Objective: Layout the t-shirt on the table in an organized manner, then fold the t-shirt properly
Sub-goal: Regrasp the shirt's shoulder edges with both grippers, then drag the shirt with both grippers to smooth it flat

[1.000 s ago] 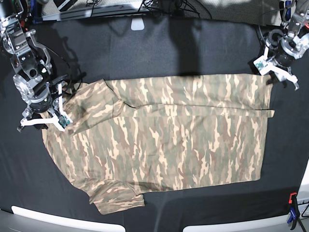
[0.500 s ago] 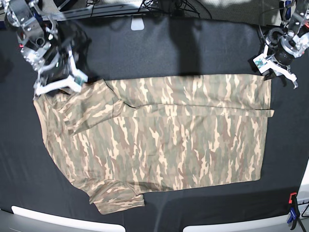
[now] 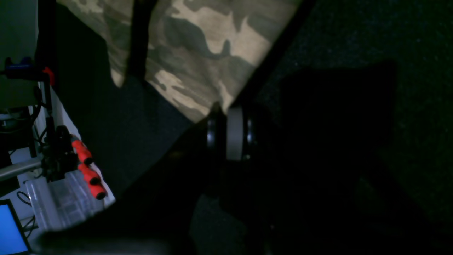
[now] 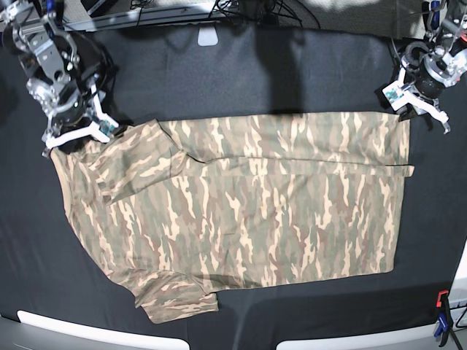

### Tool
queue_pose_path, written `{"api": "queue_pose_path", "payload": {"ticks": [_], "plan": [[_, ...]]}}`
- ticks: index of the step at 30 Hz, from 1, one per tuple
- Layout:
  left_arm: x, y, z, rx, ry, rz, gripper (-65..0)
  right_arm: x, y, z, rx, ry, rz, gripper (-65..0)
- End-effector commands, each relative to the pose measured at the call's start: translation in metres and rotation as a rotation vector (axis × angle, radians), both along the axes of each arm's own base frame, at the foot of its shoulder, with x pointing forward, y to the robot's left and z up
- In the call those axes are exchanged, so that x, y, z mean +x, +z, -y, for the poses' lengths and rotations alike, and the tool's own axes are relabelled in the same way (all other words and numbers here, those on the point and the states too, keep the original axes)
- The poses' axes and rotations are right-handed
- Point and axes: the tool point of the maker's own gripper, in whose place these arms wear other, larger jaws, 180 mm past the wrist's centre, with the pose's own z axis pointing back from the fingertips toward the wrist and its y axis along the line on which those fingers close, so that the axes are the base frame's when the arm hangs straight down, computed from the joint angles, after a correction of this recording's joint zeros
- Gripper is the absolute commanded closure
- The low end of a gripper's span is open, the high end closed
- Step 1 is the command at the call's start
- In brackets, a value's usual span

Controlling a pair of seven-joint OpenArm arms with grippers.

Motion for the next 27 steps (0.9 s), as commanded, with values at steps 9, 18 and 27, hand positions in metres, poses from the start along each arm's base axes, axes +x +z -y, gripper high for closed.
{"api": "queue_pose_path", "payload": {"ticks": [9, 18, 27], "plan": [[0.002, 0.005, -0.001, -0.003, -0.023, 0.012, 0.0, 0.009, 0.009, 0.009, -0.013, -0.015, 0.021, -8.4], [-0.001, 0.007, 0.009, -0.127, 0.03, 0.007, 0.0, 0.01, 0.019, 0.017, -0.036, -0.058, 0.094, 0.0], [-0.028, 0.0, -0.004, -0.09, 0.044, -0.021, 0.0, -0.029, 0.037, 0.03, -0.163, -0.03, 0.081, 0.0]]}}
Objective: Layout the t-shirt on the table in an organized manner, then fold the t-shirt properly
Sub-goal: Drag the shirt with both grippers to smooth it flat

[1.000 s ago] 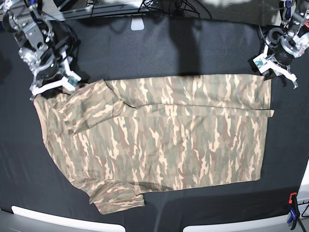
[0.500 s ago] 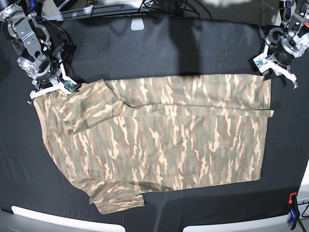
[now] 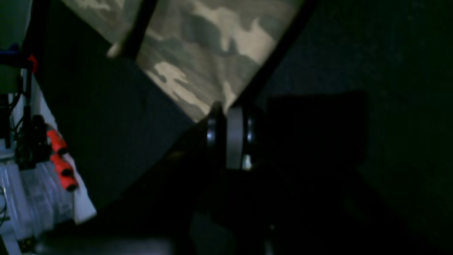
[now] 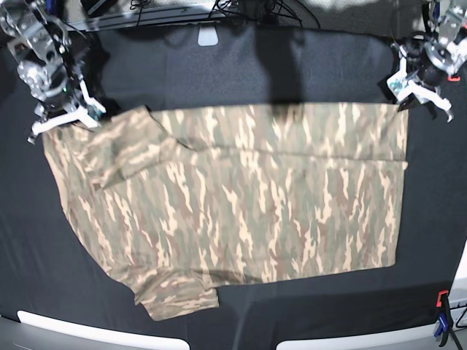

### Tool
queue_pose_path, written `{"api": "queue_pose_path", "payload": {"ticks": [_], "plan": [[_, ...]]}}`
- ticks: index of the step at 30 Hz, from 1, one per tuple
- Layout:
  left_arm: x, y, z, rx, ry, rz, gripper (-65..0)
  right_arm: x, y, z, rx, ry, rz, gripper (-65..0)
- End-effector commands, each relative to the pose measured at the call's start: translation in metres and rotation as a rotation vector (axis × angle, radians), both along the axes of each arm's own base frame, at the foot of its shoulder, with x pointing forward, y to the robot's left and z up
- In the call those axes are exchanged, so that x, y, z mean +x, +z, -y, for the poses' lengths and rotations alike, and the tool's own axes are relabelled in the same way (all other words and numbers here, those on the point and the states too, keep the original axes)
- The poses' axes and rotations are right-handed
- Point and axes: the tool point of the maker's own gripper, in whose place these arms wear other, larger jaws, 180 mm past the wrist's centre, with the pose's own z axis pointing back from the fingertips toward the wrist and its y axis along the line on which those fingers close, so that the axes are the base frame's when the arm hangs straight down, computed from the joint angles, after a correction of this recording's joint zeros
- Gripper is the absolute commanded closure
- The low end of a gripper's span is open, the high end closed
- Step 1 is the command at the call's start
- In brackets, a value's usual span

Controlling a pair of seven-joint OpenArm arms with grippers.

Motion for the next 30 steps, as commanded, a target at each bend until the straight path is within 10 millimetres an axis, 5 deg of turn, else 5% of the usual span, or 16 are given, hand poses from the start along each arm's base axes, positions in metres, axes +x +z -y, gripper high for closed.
{"api": "queue_pose_path", "payload": {"ticks": [1, 11, 19, 24, 30], "plan": [[-0.008, -0.001, -0.01, 0.031, -0.005, -0.03, 0.0, 0.002, 0.014, 0.01, -0.06, -0.004, 0.034, 0.0], [-0.073, -0.012, -0.029, 0.095, -0.053, -0.169, 0.0, -0.067, 0.003, 0.028, -0.226, -0.006, -0.017, 0.0], [-0.105, -0.005, -0.014, 0.079, -0.11, -0.216, 0.0, -0.122, 0.0, 0.023, -0.261, -0.018, -0.021, 0.0], [-0.107, -0.003, -0.011, 0.077, -0.115, -0.217, 0.0, -0.135, 0.0, 0.02, -0.255, -0.027, -0.014, 0.0], [-0.109, -0.007, -0.023, 0.137, -0.081, -0.244, 0.0, -0.121, 0.023, 0.021, -0.293, -0.041, 0.126, 0.0]]}}
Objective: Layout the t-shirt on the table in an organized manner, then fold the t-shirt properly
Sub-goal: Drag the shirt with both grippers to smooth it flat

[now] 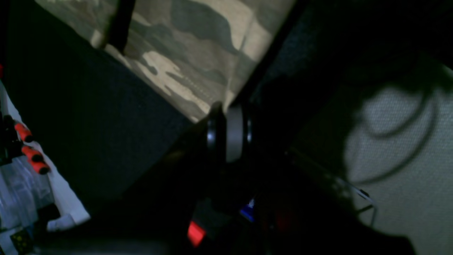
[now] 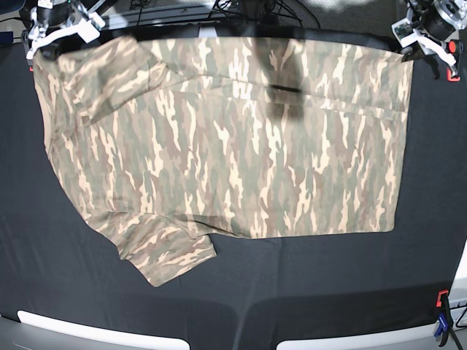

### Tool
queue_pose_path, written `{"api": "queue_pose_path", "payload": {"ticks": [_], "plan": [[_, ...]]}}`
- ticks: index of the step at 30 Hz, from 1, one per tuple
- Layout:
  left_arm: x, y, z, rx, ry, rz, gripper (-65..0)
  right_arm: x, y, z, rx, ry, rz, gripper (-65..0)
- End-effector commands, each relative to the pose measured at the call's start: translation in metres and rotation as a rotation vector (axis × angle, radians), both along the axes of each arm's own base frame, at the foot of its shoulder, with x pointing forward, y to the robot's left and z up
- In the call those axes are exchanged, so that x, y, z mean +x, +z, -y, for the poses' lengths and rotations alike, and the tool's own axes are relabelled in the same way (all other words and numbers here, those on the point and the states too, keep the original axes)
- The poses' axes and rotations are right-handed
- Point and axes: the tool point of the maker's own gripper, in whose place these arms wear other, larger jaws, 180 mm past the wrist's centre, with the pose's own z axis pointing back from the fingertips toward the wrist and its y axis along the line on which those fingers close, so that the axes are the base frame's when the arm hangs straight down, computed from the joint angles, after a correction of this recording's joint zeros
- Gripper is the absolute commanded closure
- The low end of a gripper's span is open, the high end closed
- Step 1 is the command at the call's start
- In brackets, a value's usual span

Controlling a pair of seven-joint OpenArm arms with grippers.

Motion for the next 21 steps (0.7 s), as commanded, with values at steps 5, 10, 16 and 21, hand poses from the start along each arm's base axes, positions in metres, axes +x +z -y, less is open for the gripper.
{"api": "queue_pose_path", "payload": {"ticks": [5, 10, 16, 21], "plan": [[-0.013, -0.005, -0.032, 0.18, 0.061, -0.09, -10.6, 0.002, 0.02, 0.012, -0.071, -0.068, 0.048, 0.0], [-0.018, -0.001, -0.033, 0.245, 0.057, -0.146, -28.2, -0.007, 0.021, 0.01, -0.064, -0.083, 0.027, -7.6], [0.004, 0.017, -0.026, 0.244, 0.023, -0.078, -28.2, -0.003, 0.041, -0.004, -0.09, -0.023, 0.097, -8.1], [0.036, 0.042, -0.02, 0.187, 0.044, 0.028, -28.2, 0.016, 0.065, -0.031, 0.031, -0.001, 0.207, -8.1]]}}
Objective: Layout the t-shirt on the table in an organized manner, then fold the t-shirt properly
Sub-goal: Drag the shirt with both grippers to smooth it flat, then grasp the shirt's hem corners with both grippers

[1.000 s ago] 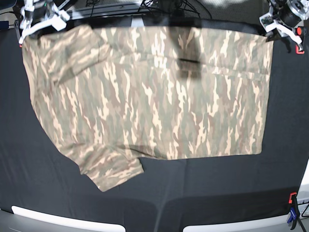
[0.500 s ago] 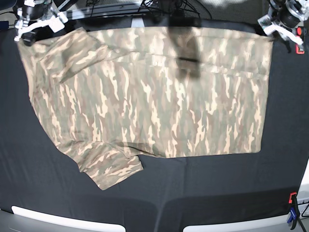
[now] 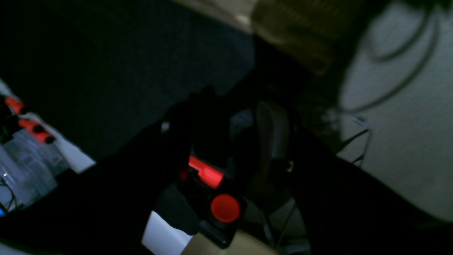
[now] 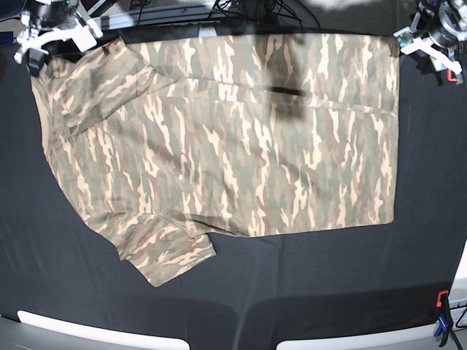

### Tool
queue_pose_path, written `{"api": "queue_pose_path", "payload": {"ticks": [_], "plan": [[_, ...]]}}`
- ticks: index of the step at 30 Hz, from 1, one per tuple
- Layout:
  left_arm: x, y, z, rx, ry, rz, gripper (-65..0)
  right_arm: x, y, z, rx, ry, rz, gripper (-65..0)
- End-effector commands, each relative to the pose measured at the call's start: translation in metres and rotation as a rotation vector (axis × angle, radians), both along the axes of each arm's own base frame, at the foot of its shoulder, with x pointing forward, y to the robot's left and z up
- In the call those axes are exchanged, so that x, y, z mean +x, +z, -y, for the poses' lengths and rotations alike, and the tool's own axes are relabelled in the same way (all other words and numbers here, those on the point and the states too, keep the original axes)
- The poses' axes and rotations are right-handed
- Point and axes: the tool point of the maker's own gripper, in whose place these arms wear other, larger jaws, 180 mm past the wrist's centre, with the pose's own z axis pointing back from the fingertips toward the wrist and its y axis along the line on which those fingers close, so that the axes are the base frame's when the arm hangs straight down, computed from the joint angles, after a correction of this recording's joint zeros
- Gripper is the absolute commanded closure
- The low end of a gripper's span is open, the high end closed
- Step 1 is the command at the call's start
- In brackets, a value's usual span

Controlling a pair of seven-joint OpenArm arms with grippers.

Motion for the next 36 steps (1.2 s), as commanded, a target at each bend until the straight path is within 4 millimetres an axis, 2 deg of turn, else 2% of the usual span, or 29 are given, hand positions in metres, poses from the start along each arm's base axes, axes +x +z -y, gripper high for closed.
{"api": "queue_pose_path", "payload": {"ticks": [1, 5, 13, 16, 19, 24, 28, 33, 36], "plan": [[0.017, 0.011, 0.001, -0.012, -0.005, 0.059, -28.2, 0.01, 0.013, -0.007, 0.037, 0.013, 0.057, -8.1], [0.056, 0.026, 0.014, -0.131, 0.069, 0.161, -28.2, 0.039, 0.012, -0.016, 0.225, -0.041, 0.109, -8.1], [0.147, 0.068, 0.043, -0.484, 0.327, 0.41, -28.2, 0.111, 0.022, -0.041, 0.55, -0.077, 0.271, -8.1], [0.177, 0.07, 0.049, -0.59, 0.423, 0.461, -28.2, 0.137, 0.016, -0.051, 0.635, -0.073, 0.242, -8.1], [0.203, 0.062, 0.052, -0.663, 0.525, 0.471, -28.2, 0.161, 0.011, -0.051, 0.703, -0.09, 0.242, -8.1], [0.246, 0.045, 0.045, -0.733, 0.683, 0.445, -28.2, 0.203, 0.005, -0.038, 0.766, -0.125, 0.248, -8.1], [0.278, 0.035, 0.033, -0.776, 0.787, 0.423, -28.2, 0.238, 0.002, -0.011, 0.768, -0.178, 0.238, -8.1], [0.304, 0.025, 0.006, -0.756, 0.89, 0.402, -28.2, 0.28, 0.005, 0.03, 0.85, -0.288, 0.223, -8.1], [0.313, 0.019, 0.001, -0.81, 0.956, 0.362, -28.2, 0.299, 0.0, 0.044, 0.944, -0.346, 0.128, -8.1]]}}
